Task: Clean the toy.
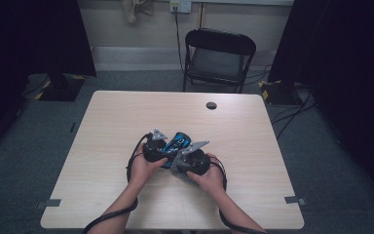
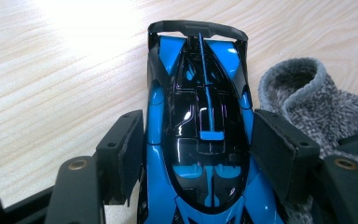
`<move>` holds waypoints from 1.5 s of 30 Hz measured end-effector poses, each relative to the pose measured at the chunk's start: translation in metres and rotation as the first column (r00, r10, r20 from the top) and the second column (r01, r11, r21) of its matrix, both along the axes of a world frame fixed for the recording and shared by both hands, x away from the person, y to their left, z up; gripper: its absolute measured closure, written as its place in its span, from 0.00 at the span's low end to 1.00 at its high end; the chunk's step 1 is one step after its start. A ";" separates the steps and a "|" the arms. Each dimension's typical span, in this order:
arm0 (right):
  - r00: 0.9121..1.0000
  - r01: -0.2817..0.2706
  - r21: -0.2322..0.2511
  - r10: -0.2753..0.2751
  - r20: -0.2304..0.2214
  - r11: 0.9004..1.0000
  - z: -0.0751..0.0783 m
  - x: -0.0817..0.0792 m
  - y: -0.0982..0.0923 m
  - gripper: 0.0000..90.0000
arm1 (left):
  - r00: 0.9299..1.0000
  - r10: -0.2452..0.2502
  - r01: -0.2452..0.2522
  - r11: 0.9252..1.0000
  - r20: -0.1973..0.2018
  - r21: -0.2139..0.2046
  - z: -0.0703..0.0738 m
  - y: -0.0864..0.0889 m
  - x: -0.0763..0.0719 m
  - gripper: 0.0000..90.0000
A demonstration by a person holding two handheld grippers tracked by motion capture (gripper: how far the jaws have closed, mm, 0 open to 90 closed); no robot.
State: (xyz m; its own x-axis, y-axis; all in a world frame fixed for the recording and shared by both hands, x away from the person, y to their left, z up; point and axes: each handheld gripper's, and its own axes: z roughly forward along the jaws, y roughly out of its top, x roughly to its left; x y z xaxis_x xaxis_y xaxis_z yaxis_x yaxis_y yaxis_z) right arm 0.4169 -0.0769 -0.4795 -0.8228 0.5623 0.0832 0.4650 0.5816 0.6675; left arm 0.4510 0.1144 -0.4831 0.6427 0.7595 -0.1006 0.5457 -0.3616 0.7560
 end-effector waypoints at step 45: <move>0.982 0.187 -0.016 -0.186 0.041 0.982 0.019 0.034 -0.060 0.84 | 1.000 0.008 -0.008 1.000 0.010 -0.016 -0.002 0.002 -0.003 0.39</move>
